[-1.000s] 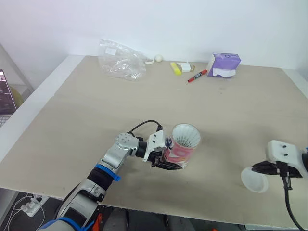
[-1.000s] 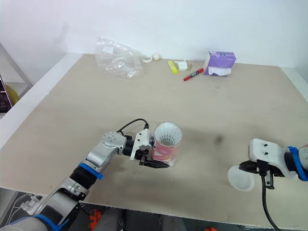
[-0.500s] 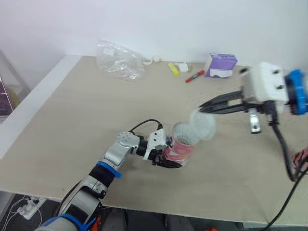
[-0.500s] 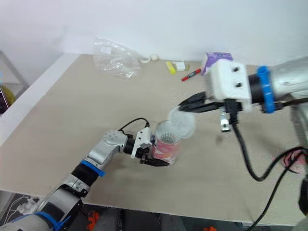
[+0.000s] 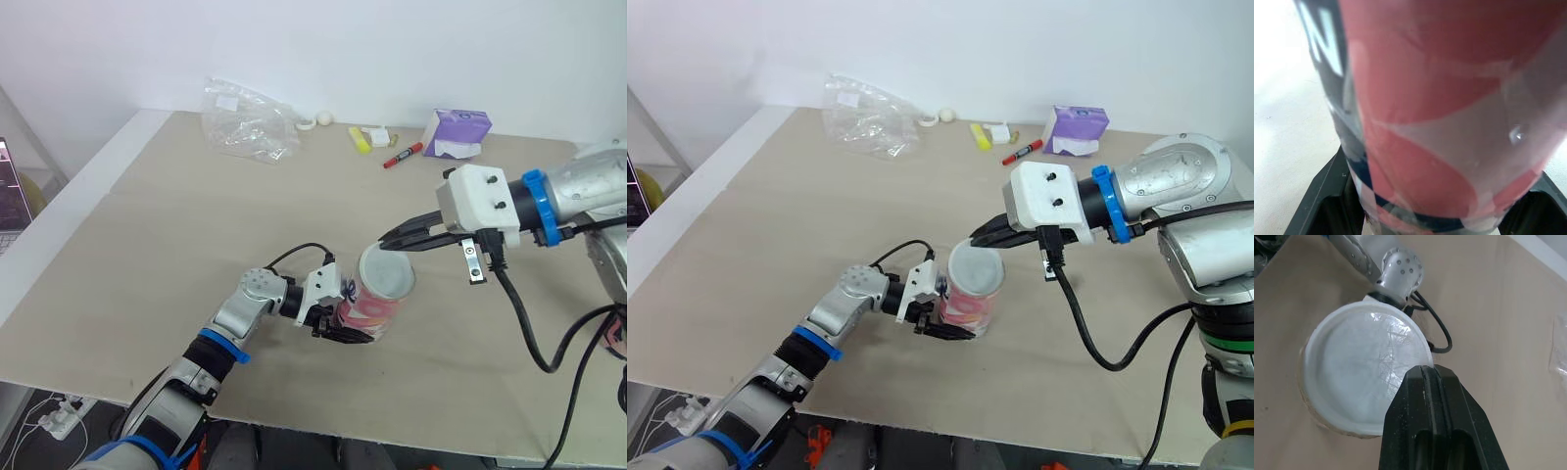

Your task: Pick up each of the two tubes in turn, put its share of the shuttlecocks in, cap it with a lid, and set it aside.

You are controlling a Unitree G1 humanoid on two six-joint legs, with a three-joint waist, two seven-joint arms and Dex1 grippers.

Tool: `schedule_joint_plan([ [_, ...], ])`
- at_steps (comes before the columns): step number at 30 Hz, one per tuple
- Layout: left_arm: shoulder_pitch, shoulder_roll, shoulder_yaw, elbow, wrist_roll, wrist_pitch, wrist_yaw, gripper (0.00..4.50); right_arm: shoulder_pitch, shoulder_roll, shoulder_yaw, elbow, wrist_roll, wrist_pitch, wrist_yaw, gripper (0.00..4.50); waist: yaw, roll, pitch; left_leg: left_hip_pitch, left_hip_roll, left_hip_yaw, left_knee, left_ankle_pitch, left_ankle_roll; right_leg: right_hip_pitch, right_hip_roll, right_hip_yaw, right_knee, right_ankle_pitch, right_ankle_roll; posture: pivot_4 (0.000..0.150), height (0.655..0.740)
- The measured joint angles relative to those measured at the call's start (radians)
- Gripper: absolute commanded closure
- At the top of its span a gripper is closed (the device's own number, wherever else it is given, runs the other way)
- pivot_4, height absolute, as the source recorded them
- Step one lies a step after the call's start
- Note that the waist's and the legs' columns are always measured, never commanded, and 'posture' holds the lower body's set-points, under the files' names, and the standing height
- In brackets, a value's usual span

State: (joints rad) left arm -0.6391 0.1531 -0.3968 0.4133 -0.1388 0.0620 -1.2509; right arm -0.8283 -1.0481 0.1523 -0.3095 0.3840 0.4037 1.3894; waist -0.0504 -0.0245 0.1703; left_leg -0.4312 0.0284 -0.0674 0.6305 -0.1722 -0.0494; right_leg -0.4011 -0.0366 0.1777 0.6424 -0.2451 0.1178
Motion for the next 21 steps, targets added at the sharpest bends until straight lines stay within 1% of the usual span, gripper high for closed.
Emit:
schedule_joint_plan([
  [4,0.002,0.0,0.0,-0.001,0.0,0.001,0.002,1.6,0.0,0.001,0.0,0.001,-0.005,-0.01,0.002,4.44,0.0,0.0,0.0,0.0,0.0,0.0,0.0,0.0,0.0,0.0,0.0,0.0,0.0,0.0,0.0,0.15,0.74],
  [13,0.002,0.002,0.001,0.002,0.0,0.001,0.003,1.6,-0.092,0.004,0.0,0.041,-0.007,-0.009,0.033,4.44,-0.001,0.0,0.0,0.0,0.0,0.0,0.0,0.0,0.0,0.0,0.0,0.0,0.0,0.0,0.0,0.15,0.74],
  [21,0.002,0.002,0.001,0.003,0.0,0.001,0.004,1.6,-0.089,0.004,0.0,0.033,-0.006,0.021,0.043,4.44,-0.001,0.0,0.0,0.0,0.0,0.0,0.0,0.0,0.0,-0.001,0.0,0.0,0.0,0.0,0.0,0.15,0.74],
])
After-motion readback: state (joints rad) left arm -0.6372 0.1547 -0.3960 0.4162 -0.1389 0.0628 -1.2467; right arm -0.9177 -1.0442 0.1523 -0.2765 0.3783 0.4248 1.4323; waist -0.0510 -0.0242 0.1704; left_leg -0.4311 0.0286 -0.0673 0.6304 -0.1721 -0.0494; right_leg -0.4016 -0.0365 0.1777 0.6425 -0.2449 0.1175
